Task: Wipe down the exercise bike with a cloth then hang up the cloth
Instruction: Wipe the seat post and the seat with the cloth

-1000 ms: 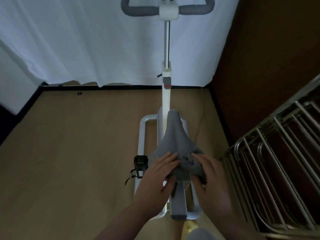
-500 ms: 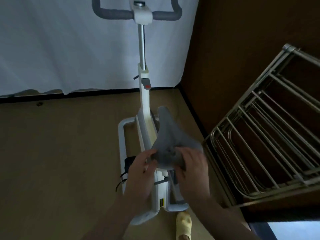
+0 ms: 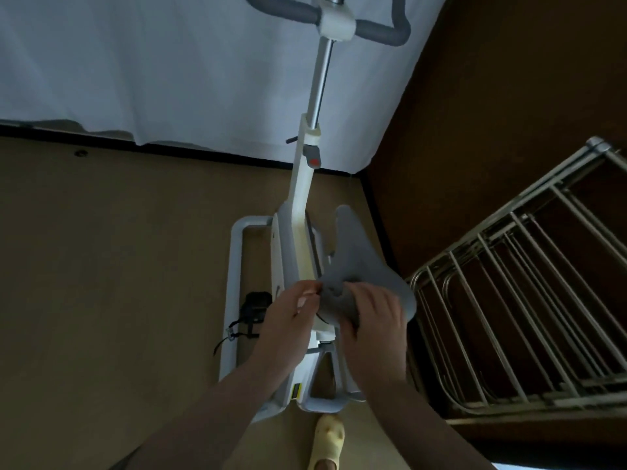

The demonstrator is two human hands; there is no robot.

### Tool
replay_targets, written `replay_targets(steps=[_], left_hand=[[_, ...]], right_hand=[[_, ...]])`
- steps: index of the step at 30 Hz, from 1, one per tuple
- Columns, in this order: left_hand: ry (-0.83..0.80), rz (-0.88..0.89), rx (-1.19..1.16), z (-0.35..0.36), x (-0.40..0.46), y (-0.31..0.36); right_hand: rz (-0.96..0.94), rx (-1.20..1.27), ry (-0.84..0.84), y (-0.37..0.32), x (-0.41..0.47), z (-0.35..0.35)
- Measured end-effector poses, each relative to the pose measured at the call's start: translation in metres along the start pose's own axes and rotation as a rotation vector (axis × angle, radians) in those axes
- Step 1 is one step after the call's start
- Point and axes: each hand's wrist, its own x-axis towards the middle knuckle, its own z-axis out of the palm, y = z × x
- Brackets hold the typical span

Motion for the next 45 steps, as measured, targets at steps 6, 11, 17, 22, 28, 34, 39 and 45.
replay_targets(steps=[6, 11, 17, 22, 28, 34, 39, 45], left_hand=[[0.058, 0.013, -0.025, 0.0, 0.0, 0.003], [0.138, -0.065, -0.06, 0.003, -0.004, 0.001], [0.169, -0.139, -0.028, 0.025, -0.011, -0.008], [0.312, -0.151, -0.007, 0.051, -0.015, -0.011], [0.563, -0.158, 0.016, 0.076, -0.019, -0.01], [0.716, -0.191, -0.051, 0.101, -0.032, -0.014], [0.768, -0.22, 0.025, 0.115, -0.046, -0.017], [0.809, -0.231, 0.07, 0.123, -0.048, -0.012]], right_hand=[[-0.168, -0.132, -0.093, -0.007, 0.033, 0.002], [-0.393, -0.042, -0.396, -0.008, 0.06, -0.01], [-0.488, 0.095, -0.533, 0.026, 0.109, -0.021], [-0.735, 0.056, -0.775, 0.032, 0.152, -0.018], [-0.8, 0.156, -1.138, 0.015, 0.161, 0.008], [-0.807, 0.042, -1.263, -0.003, 0.182, 0.019], [-1.04, 0.057, -1.429, -0.019, 0.167, 0.009], [-1.033, 0.011, -1.469, -0.028, 0.161, 0.008]])
